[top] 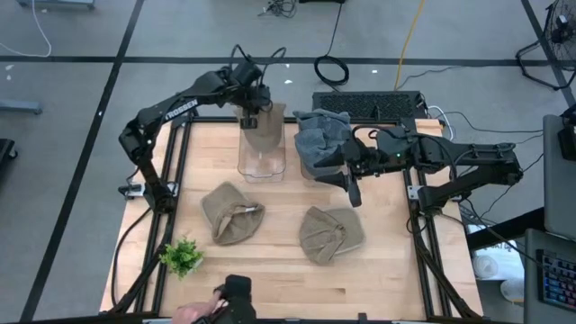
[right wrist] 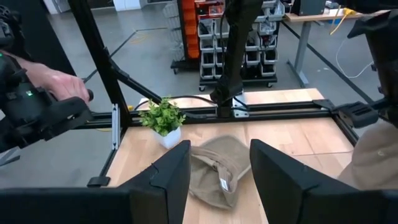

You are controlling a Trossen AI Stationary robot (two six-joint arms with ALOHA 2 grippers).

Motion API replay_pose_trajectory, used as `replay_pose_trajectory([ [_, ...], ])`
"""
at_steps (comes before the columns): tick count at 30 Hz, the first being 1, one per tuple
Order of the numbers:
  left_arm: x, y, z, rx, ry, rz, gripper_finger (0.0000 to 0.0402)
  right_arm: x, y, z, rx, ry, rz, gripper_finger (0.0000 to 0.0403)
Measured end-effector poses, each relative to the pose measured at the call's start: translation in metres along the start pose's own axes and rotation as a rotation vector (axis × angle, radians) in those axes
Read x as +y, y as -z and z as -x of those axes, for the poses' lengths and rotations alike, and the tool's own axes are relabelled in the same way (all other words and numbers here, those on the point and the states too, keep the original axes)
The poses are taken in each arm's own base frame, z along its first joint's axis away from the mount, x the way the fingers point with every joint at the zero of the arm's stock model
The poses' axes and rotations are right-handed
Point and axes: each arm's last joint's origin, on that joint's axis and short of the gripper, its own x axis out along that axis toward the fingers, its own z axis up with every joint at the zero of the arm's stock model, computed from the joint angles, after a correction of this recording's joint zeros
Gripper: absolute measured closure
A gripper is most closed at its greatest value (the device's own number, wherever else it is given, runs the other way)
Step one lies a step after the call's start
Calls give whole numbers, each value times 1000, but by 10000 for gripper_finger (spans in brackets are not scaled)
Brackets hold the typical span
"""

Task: Pick & Place hat
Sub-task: Put the bottom right brown cap into the left transparent bin, then put the right brown cap into the left transparent bin

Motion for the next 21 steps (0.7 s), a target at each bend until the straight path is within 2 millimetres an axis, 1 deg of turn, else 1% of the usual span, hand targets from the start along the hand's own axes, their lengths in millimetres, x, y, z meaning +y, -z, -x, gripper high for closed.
replay_pose_trajectory([
  [5,-1,0,1,75,-76,58,216,0,0,0,0,0,0,248],
  [8,-4,0,9,98,-86,66,169,0,0,0,0,0,0,248],
  [11,-9,-4,27,60,-108,57,131,0,0,0,0,0,0,248],
  [14,-14,-9,51,3,-136,65,103,0,0,0,0,0,0,248],
  [18,-22,-11,86,-81,-178,98,80,0,0,0,0,0,15,248],
  [21,-29,-11,110,-140,-196,135,72,0,0,0,0,0,25,248],
])
